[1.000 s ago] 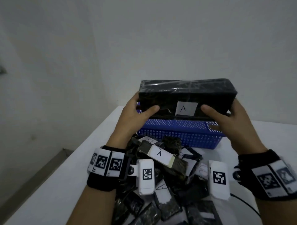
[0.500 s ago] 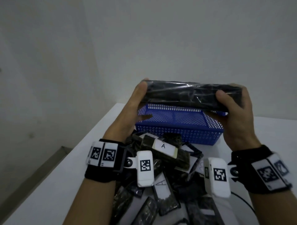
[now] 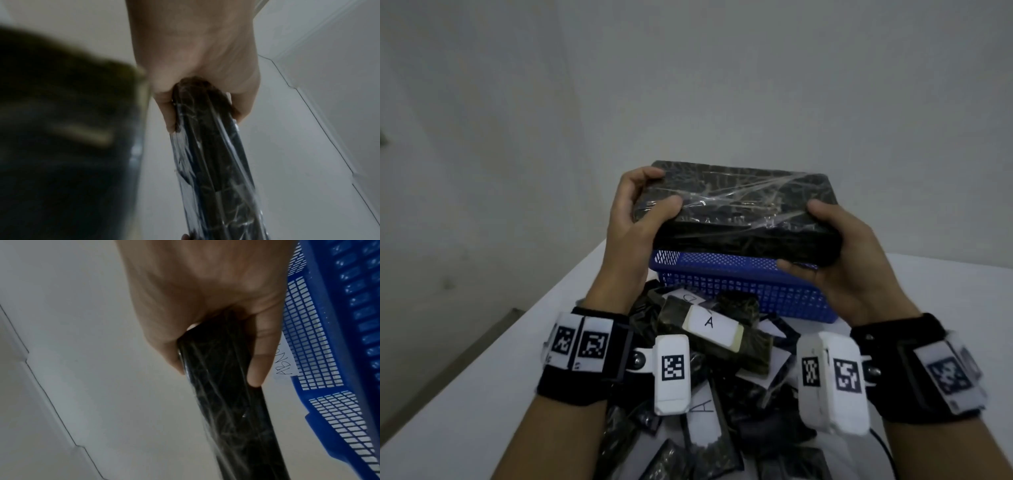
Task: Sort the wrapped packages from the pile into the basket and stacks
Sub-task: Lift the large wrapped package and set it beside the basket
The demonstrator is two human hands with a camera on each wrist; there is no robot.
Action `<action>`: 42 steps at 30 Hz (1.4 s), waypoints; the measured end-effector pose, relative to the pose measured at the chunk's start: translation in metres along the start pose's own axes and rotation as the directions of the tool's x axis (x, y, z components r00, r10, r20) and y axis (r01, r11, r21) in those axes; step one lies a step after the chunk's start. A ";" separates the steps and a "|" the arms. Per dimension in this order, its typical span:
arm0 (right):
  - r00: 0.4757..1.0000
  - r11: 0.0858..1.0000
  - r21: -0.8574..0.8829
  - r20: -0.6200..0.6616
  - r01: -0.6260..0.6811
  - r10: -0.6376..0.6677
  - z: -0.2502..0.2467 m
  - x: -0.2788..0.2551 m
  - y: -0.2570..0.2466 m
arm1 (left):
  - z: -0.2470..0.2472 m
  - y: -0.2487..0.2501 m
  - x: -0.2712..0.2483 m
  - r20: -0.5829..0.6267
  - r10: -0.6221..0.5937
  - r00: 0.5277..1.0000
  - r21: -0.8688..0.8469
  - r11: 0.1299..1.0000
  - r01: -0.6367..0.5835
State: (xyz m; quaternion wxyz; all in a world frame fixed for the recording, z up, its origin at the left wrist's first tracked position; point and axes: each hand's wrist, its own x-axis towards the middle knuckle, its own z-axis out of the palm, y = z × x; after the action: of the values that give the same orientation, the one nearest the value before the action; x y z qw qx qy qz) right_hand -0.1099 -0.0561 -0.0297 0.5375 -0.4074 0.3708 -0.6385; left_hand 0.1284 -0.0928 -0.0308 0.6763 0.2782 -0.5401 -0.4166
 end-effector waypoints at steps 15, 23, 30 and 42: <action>0.980 0.979 -0.041 0.028 0.198 -0.197 -0.004 0.002 -0.002 | -0.007 -0.015 0.016 0.132 -0.148 0.980 0.051 0.988 0.143; 0.965 0.957 -0.128 -0.012 0.259 -0.263 -0.004 0.001 -0.003 | 0.005 -0.012 0.014 0.042 -0.175 0.984 0.088 0.981 0.171; 0.983 0.926 -0.328 0.045 0.185 -0.181 -0.012 -0.010 -0.010 | 0.005 0.000 0.010 0.068 -0.055 0.996 0.154 0.987 0.044; 0.904 0.889 -0.182 -0.004 0.420 -0.427 -0.005 -0.006 -0.002 | 0.018 0.005 0.008 0.113 -0.015 0.993 -0.021 1.000 0.017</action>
State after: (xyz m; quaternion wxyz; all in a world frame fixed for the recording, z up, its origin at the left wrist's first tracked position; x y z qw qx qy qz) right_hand -0.1146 -0.0499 -0.0308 0.3389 -0.5103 0.3400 -0.7135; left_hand 0.1129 -0.0956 -0.0183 0.6443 0.2511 -0.5706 -0.4430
